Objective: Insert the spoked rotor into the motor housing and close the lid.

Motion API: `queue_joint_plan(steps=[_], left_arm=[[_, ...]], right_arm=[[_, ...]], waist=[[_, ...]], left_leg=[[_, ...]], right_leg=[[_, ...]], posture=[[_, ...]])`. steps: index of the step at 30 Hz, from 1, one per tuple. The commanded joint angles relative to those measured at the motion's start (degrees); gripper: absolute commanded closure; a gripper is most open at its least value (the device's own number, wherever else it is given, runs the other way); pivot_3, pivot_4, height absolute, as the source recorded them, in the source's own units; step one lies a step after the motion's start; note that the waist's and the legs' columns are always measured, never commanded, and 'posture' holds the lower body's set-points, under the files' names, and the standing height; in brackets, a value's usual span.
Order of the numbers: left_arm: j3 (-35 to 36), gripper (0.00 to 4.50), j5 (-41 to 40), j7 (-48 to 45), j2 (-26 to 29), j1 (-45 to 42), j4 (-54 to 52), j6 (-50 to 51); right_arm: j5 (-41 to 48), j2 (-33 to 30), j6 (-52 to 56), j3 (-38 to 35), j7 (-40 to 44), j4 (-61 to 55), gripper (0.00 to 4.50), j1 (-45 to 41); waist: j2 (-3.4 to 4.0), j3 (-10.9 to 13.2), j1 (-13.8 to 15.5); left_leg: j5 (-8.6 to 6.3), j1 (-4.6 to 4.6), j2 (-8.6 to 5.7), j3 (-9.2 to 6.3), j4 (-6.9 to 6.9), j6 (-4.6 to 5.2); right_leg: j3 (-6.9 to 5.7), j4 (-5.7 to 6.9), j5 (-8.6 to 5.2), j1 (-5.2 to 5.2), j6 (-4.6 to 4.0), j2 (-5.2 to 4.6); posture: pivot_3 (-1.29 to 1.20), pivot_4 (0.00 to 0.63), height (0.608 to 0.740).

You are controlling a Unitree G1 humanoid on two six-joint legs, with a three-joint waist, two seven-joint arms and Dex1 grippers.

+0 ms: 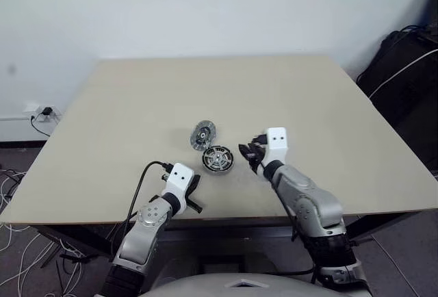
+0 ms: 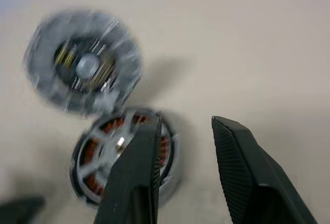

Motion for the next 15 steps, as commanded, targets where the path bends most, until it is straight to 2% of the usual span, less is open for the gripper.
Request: queue_joint_plan(steps=[1, 3, 4, 15], left_arm=[[-0.2, 4.50, -0.3, -0.1, -0.1, -0.8, -1.4, -1.2], [-0.2, 4.50, -0.3, -0.1, -0.1, -0.8, -1.4, -1.3], [-0.3, 4.50, -0.2, 0.0, -0.1, -0.7, -1.5, -1.3], [-0.2, 4.50, -0.3, 0.7, -0.6, 0.3, -2.0, -1.4]], right_arm=[[-8.1, -1.6, -3.0, 7.6, 2.2, 0.3, 3.73, -3.8], [-9.8, -0.9, -2.9, 9.2, 3.0, 1.9, 4.39, -5.1], [-10.7, -0.5, -2.9, 9.8, 3.3, 2.9, 4.45, -5.8], [-16.1, 5.3, -3.2, 10.0, 5.8, 15.4, 4.45, -13.0]], waist=[[-0.01, 0.0, 0.0], [-0.09, 0.0, 0.1], [-0.11, 0.0, 0.1], [-0.21, -0.1, 0.1]], left_leg=[[0.00, 0.00, 0.00, 0.00, 0.03, -0.02], [0.00, 0.01, 0.00, -0.01, 0.06, -0.02], [0.00, 0.02, 0.00, -0.03, 0.07, -0.02], [-0.03, 0.09, -0.01, -0.03, 0.12, -0.08]], right_leg=[[0.00, 0.00, 0.00, 0.01, 0.00, 0.00], [-0.03, 0.00, 0.00, 0.05, 0.00, 0.01], [-0.04, 0.00, 0.00, 0.08, 0.00, 0.01], [-0.05, 0.00, 0.04, 0.17, 0.00, 0.05]], posture=[[0.00, 0.000, 0.740], [0.00, 0.000, 0.740], [0.00, 0.000, 0.740], [0.00, 0.000, 0.740]])
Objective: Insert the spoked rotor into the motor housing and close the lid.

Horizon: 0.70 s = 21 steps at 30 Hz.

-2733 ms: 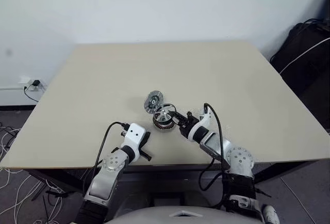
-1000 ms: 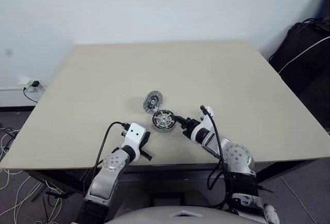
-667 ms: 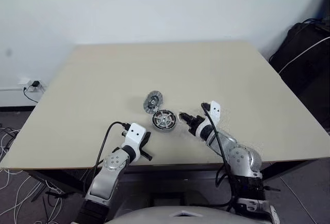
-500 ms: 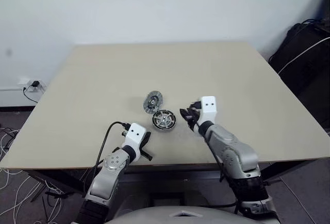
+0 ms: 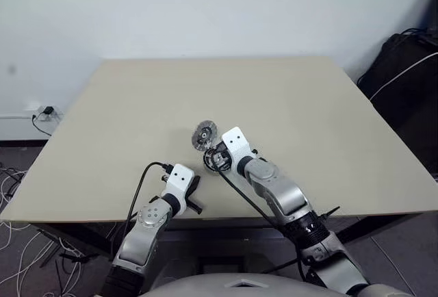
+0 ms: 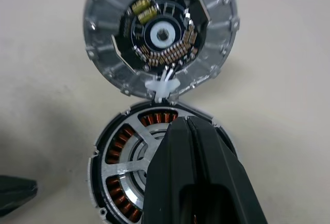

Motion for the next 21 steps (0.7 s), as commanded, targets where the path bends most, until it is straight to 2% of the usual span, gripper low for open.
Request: queue_joint_plan(steps=[1, 12, 17, 21], left_arm=[[-0.1, 4.50, -0.3, 0.4, -0.4, -0.2, -2.0, -1.3], [0.2, 4.50, -0.3, 1.1, -0.7, -0.1, -2.0, -1.5], [0.2, 4.50, -0.4, 1.0, -0.7, -0.2, -1.9, -1.5], [0.0, 4.50, -0.4, 0.8, -0.8, -0.6, -1.7, -1.5]], right_arm=[[-1.3, 1.6, -1.6, -1.1, 0.9, 2.0, 4.45, -2.7], [-1.9, 5.1, 1.1, -3.7, 3.6, 14.2, 4.45, -3.0], [-1.7, 5.1, 0.5, -5.1, 4.8, 12.2, 4.45, -3.3], [-2.9, 1.6, -0.4, -2.5, 9.3, 5.8, 4.45, -3.9]], waist=[[0.00, 0.0, -0.1], [-0.03, -0.3, -0.1], [0.04, -0.5, -0.1], [0.07, -0.5, -0.1]], left_leg=[[0.00, 0.01, 0.00, 0.00, 0.00, 0.00], [-0.08, 0.21, 0.01, 0.00, -0.05, -0.01], [-0.15, 0.46, 0.02, -0.02, -0.05, 0.07], [-0.13, 0.43, 0.02, -0.05, -0.04, 0.05]], right_leg=[[0.00, 0.00, 0.00, 0.00, 0.00, 0.00], [0.01, 0.02, 0.02, 0.17, -0.04, 0.03], [-0.01, 0.03, 0.03, 0.43, -0.03, 0.06], [-0.04, 0.02, 0.03, 0.40, -0.03, 0.06]], posture=[[0.00, 0.000, 0.740], [0.00, 0.000, 0.740], [0.00, 0.000, 0.740], [0.00, 0.000, 0.740]])
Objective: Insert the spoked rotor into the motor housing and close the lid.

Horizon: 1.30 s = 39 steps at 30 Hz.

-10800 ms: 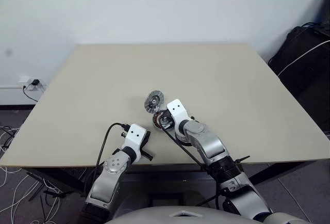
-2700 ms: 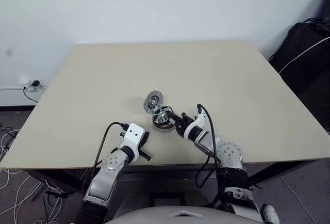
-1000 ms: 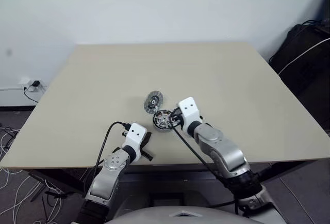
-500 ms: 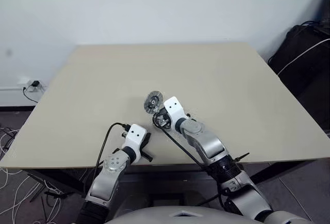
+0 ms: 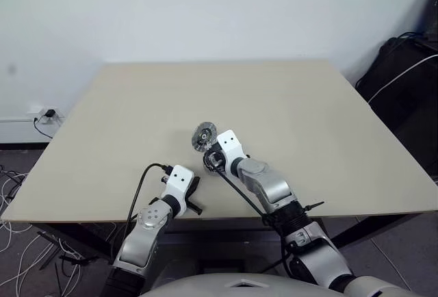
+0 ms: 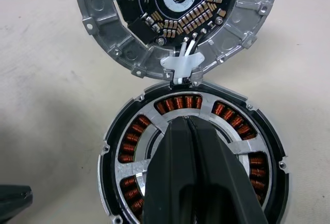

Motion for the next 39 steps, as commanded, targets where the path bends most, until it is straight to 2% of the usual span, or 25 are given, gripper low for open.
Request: queue_joint_plan(steps=[1, 10, 19, 22, 28, 39], left_arm=[[0.0, 4.50, -0.4, 0.0, -0.1, -1.0, -1.6, -1.4], [-0.4, 4.50, -0.4, -0.3, -0.5, -1.2, -1.0, -1.5], [-0.6, 4.50, -0.4, 0.0, -1.0, -1.1, -0.8, -1.7], [-0.6, 4.50, -0.4, 0.1, -1.1, -0.8, -0.8, -1.8], [-0.4, 4.50, -0.4, 0.4, -1.5, -0.6, -0.7, -2.2], [-0.2, 4.50, -0.5, 1.3, -2.3, -0.5, -0.1, -3.0]], right_arm=[[-1.4, -3.2, 0.1, 1.9, 4.3, -6.8, 4.45, -0.8], [-4.2, -16.1, 2.7, 10.7, 18.9, -18.4, 4.45, -4.6], [-6.7, -22.6, 1.6, 16.5, 29.5, -20.0, 4.45, -7.6], [-8.1, -23.4, 1.2, 17.5, 31.1, -18.8, 3.88, -8.6], [-10.8, -23.9, 0.3, 19.2, 34.2, -15.9, 1.92, -11.2], [-16.0, -24.6, -3.2, 23.0, 40.1, -8.9, 1.92, -14.7]], waist=[[0.00, 0.0, 0.0], [-0.07, 0.1, 0.1], [-0.40, 0.3, 0.4], [-0.42, 0.3, 0.4], [-0.43, 0.3, 0.6], [-0.44, 0.3, 1.0]], left_leg=[[0.00, -0.02, -0.01, -0.01, 0.00, 0.01], [-0.03, -0.17, 0.00, -0.02, -0.02, 0.02], [-0.04, -0.22, 0.00, -0.05, 0.01, 0.05], [-0.04, -0.24, 0.00, -0.06, 0.01, 0.04], [-0.04, -0.26, -0.01, -0.06, 0.01, 0.04], [-0.04, -0.28, -0.01, -0.07, 0.01, 0.03]], right_leg=[[0.00, -0.01, 0.00, -0.02, 0.00, -0.01], [-0.03, -0.04, -0.01, -0.15, -0.02, -0.07], [-0.07, -0.09, -0.02, -0.14, -0.01, -0.10], [-0.08, -0.09, -0.01, -0.16, -0.01, -0.10], [-0.09, -0.09, -0.01, -0.17, -0.01, -0.11], [-0.10, -0.09, -0.01, -0.20, -0.02, -0.11]], posture=[[0.00, 0.000, 0.740], [0.00, 0.000, 0.740], [0.00, 0.000, 0.740], [0.00, 0.000, 0.740], [0.00, 0.000, 0.740], [0.00, 0.000, 0.740]])
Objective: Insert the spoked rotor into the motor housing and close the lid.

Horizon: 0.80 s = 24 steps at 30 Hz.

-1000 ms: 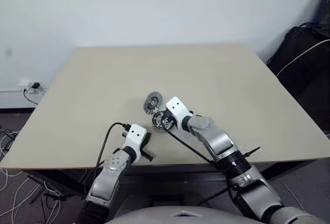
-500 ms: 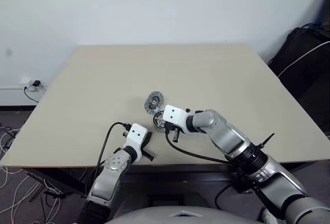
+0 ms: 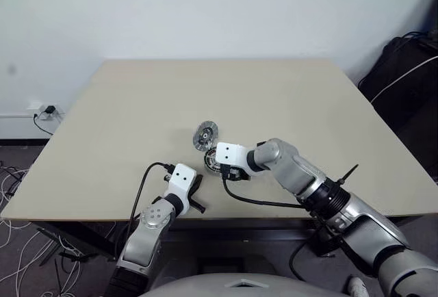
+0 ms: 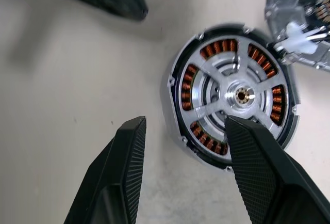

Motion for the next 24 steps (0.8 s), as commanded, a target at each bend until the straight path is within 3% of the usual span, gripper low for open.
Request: queue_joint_plan(steps=[1, 24], left_arm=[[0.0, 4.50, -0.5, 0.4, -0.7, -0.4, -0.4, -1.8], [0.5, 4.50, -0.8, 1.5, -1.8, -0.2, 0.6, -2.7]], right_arm=[[-2.2, -0.6, -2.0, 0.5, 1.8, 1.0, 1.92, -2.0], [-12.7, 2.2, -9.2, 4.1, 7.1, 7.1, 1.92, -4.6]], waist=[[0.00, 0.0, 0.0], [0.00, 0.0, 0.1]], left_leg=[[0.00, 0.00, 0.00, 0.00, 0.00, 0.00], [0.03, -0.01, 0.00, 0.00, 0.00, -0.06]], right_leg=[[0.00, -0.01, 0.00, 0.00, 0.00, 0.00], [-0.01, 0.03, 0.00, -0.03, 0.00, 0.01]], posture=[[0.00, 0.000, 0.740], [0.00, 0.000, 0.740]])
